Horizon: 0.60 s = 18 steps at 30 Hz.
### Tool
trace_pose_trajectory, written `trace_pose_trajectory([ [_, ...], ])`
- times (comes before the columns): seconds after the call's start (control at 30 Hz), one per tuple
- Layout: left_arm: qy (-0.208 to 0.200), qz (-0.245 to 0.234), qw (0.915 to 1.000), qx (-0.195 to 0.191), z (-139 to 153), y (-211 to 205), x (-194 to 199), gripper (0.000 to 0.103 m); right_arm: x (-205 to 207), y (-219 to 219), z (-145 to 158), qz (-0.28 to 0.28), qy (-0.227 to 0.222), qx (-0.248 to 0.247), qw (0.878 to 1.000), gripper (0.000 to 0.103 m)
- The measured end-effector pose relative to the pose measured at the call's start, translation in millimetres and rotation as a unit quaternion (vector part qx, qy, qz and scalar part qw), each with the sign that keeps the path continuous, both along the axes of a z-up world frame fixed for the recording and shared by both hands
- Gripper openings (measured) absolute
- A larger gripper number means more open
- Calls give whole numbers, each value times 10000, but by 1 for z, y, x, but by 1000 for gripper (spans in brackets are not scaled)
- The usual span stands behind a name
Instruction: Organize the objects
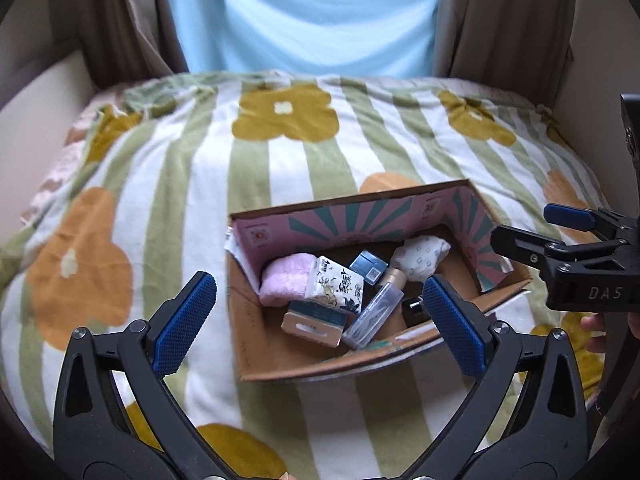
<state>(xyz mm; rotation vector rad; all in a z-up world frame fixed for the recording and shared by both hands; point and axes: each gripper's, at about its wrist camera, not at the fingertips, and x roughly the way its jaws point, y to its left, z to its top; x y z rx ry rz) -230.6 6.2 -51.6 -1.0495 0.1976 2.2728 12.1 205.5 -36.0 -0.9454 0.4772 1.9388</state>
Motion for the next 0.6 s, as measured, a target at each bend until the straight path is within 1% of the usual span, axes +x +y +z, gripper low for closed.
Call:
trace_pose_trajectory([
  [0.03, 15, 50, 10000, 46, 6, -8, 7, 103, 4, -11, 6, -17, 17, 99, 9999, 103],
  [0.1, 28, 141, 9996, 261, 14, -27, 25, 103, 14, -35, 15, 2, 42, 294, 9996, 103],
  [0.17, 54, 242, 9990, 375, 18, -41, 41, 103, 23, -58, 20, -16, 51, 471, 9989, 103],
  [0.3, 299, 407, 9975, 485, 24, -65, 74, 103, 36, -97, 21, -84, -45, 656, 9978, 103],
  [0.37, 440, 458, 9966, 530, 27, -74, 88, 103, 42, -111, 21, -109, 20, 692, 9975, 103],
  [0.4, 505, 411, 9965, 519, 29, -77, 96, 103, 46, -120, 21, -117, 77, 728, 9972, 103],
  [0.5, 881, 437, 9946, 320, 30, -84, 122, 103, 56, -143, 19, -112, 172, 849, 9962, 102],
  [0.6, 1024, 488, 9930, 342, 26, -95, 141, 103, 66, -162, 15, -167, 258, 957, 9949, 102],
])
